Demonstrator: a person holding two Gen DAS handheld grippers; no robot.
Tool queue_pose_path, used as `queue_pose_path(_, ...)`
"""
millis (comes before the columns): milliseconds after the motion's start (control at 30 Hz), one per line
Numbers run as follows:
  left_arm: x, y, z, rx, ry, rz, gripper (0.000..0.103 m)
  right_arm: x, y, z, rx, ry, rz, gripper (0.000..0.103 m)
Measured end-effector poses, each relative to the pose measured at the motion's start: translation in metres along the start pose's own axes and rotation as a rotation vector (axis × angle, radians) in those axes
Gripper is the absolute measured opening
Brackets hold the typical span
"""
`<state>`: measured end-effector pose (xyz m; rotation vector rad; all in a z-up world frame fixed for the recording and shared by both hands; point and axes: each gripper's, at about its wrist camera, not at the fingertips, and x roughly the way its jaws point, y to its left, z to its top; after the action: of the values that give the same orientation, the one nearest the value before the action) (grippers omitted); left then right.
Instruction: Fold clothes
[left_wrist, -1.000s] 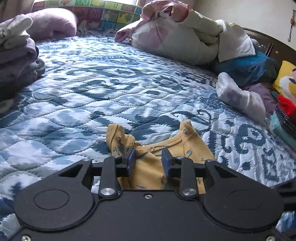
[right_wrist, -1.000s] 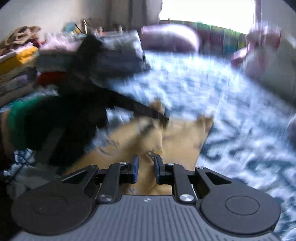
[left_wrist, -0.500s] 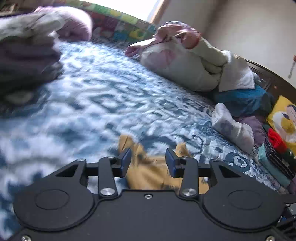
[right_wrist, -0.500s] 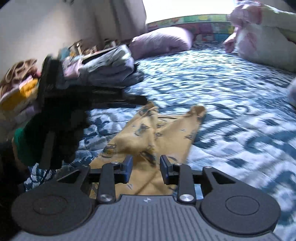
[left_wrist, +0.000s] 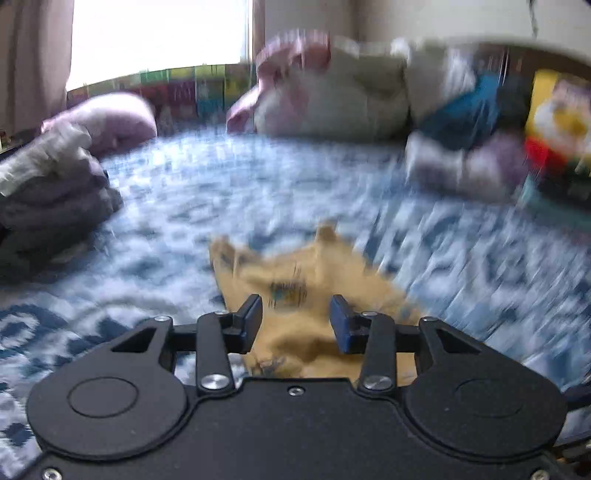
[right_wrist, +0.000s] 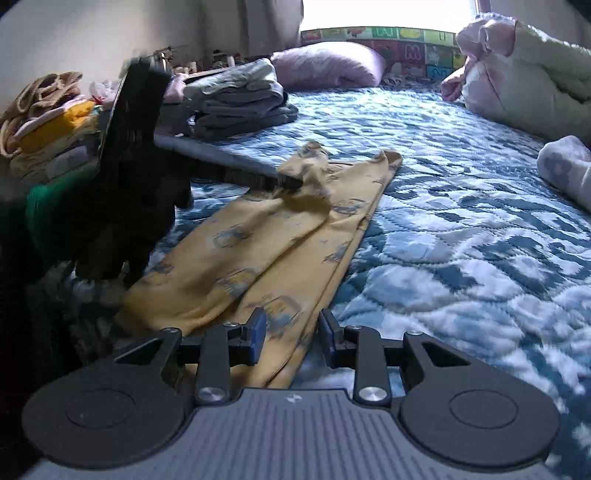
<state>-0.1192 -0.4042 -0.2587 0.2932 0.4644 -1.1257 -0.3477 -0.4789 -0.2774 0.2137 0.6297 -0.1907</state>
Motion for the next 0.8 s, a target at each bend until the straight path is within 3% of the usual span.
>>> queue_pose_path(67,-0.02,0.0,-0.004,-0.004,-0.02,-0.001,0.039,-0.011,0.002,-0.004,0.0,-0.019,-0.005,0.032)
queue_pose_path(167,-0.043,-0.016,-0.023,0.115,0.014,0.008,0.039,-0.023,0.005,-0.008,-0.031,-0.038,-0.024,0.033)
queue_pose_path(367,-0.101,-0.038,-0.056,0.348,-0.015,-0.041,0.057,-0.04,0.025,-0.017,-0.252,-0.075,-0.065,0.034)
queue_pose_path(467,-0.127,-0.044,-0.07,0.448,-0.028,-0.06,0.058,-0.044,0.038,-0.024,-0.365,-0.065,-0.085,0.037)
queue_pose_path(633,-0.138,-0.066,-0.098,0.69,0.022,-0.029,0.058,-0.036,0.061,-0.039,-0.563,-0.03,-0.118,0.042)
queue_pose_path(767,-0.126,-0.084,-0.127,0.923,0.074,0.033,0.059,-0.028,0.078,-0.056,-0.768,-0.027,-0.191,0.058)
queue_pose_path(800,-0.123,-0.087,-0.132,0.972,0.073,0.05,0.059,-0.025,0.081,-0.061,-0.817,-0.023,-0.22,0.058)
